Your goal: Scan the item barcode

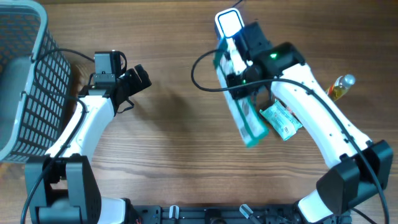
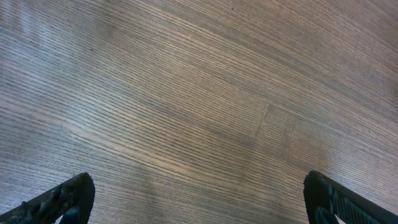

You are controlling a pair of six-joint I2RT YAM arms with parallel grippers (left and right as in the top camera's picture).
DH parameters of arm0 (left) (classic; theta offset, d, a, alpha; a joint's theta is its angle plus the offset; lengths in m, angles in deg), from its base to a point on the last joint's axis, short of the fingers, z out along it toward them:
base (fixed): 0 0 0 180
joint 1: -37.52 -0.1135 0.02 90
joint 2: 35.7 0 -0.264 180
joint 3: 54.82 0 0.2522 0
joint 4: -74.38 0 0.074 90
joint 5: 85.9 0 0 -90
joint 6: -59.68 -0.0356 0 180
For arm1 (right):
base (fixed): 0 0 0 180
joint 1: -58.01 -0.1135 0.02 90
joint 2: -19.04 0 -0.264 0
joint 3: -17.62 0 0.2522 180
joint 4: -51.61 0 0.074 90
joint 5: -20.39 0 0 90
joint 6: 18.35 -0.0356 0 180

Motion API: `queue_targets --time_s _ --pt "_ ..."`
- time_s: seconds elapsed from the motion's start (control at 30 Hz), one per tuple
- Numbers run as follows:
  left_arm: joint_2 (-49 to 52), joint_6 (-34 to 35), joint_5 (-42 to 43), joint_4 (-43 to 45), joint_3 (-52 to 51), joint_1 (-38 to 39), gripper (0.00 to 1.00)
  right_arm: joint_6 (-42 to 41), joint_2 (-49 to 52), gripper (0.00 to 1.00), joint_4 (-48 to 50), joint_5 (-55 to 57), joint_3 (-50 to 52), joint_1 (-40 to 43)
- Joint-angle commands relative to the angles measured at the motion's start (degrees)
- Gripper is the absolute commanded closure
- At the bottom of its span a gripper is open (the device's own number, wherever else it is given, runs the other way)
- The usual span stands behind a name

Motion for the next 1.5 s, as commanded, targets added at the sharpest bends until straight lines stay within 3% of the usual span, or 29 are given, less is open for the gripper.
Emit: queue_targets --time_s 0.0,0.1,0.17,0.23,0.4,0.53,0.67,0.8,0.9,1.0,1.1,1.47 --pt "-0.5 -0.48 -0.37 -0.02 -0.13 -0.33 0.0 -8.59 0.68 0.88 2.58 -3.85 5.44 0.04" --pt "-0.5 -0.5 -0.37 0.0 -0.13 -0.33 0.0 -10.14 0.7 0.86 5.88 -2.19 8.83 0.04" --pt "-0.5 -0.48 -0.37 -0.02 -0.13 -0.33 0.0 -10.4 0.76 0.75 7.65 0.46 10.14 0.04" --pt "-0.5 -0.48 -0.37 -0.02 -0.13 -0.33 0.0 -10.38 0.76 0.56 8.85 1.86 11.19 0.04" --pt "-0.5 -0.48 -0.37 0.0 -0.13 -0.33 0.0 -10.14 0.87 0.55 11.8 2.54 13.27 0.02" --pt "-0.5 -0.48 -0.35 0.0 -0.13 -0.33 0.0 -11.65 1.18 0.51 15.34 10.99 14.86 0.02" --pt "-0.5 -0.48 -0.37 0.0 -0.13 -0.33 0.0 -11.96 1.62 0.64 17.9 2.91 19.71 0.02" --pt "-0.5 -0.48 -0.35 0.0 -0.13 -0.33 0.0 -13.05 1.62 0.63 19.61 3.87 23.17 0.02" --pt "-0.5 -0.5 -0.37 0.0 -0.13 -0.33 0.0 -10.82 -0.79 0.59 16.57 3.69 17.09 0.48" --pt "-0.5 -0.48 -0.37 -0.02 -0.13 -0.33 0.0 -11.19 -4.33 0.52 13.9 3.67 10.86 2.71" --pt "-0.5 -0.48 -0.37 -0.02 -0.13 -0.33 0.0 -11.34 -7.5 0.0 14.34 3.67 9.84 5.05" --pt "-0.5 -0.48 -0.37 -0.02 -0.13 -0.33 0.0 -11.34 -7.04 0.0 14.6 3.67 9.9 5.16"
